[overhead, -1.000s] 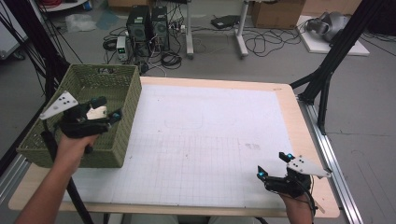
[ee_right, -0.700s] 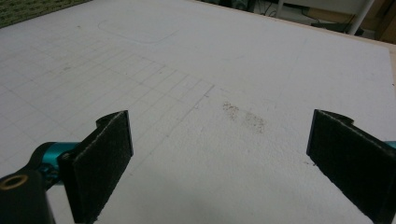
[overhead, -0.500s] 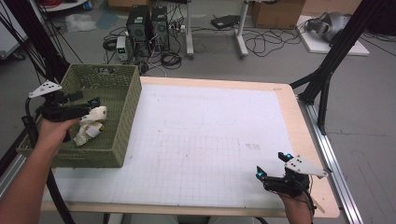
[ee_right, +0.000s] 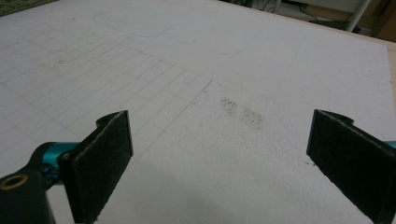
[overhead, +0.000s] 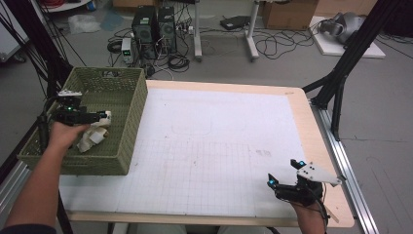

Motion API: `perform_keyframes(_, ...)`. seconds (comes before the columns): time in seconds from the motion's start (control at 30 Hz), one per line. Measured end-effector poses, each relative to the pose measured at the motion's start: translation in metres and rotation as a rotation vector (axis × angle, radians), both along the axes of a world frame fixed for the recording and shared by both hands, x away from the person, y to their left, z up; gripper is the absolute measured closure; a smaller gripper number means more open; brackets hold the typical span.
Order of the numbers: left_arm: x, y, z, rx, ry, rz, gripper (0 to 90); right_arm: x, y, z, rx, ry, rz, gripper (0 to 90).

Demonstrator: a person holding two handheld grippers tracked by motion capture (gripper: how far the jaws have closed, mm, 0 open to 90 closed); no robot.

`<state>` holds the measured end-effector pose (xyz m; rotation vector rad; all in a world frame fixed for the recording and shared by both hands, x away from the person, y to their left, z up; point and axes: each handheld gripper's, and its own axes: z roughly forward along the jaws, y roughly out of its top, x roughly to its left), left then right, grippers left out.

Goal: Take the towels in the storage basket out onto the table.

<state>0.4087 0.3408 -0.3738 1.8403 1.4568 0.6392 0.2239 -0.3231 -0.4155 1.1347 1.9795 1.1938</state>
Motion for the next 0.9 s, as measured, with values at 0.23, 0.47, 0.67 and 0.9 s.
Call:
perform_keyframes(0.23, 0.007, 0.006, -0.016, 0.059, 0.138, 0.070, 19.8, 0.000, -0.001, -0.001, -0.003, 0.004, 0.000, 6.2)
perform_keyframes(0.47, 0.011, 0.007, -0.032, 0.113, 0.288, 0.073, 22.1, 0.000, 0.000, -0.001, -0.008, 0.010, -0.002, 6.2)
perform_keyframes(0.67, 0.008, 0.008, -0.027, 0.143, 0.307, 0.070, 60.2, -0.003, -0.003, -0.001, -0.007, 0.009, -0.009, 6.3)
perform_keyframes(0.9, 0.003, 0.012, -0.013, 0.065, 0.224, 0.110, 64.5, -0.004, -0.004, 0.000, 0.001, 0.007, -0.022, 6.3)
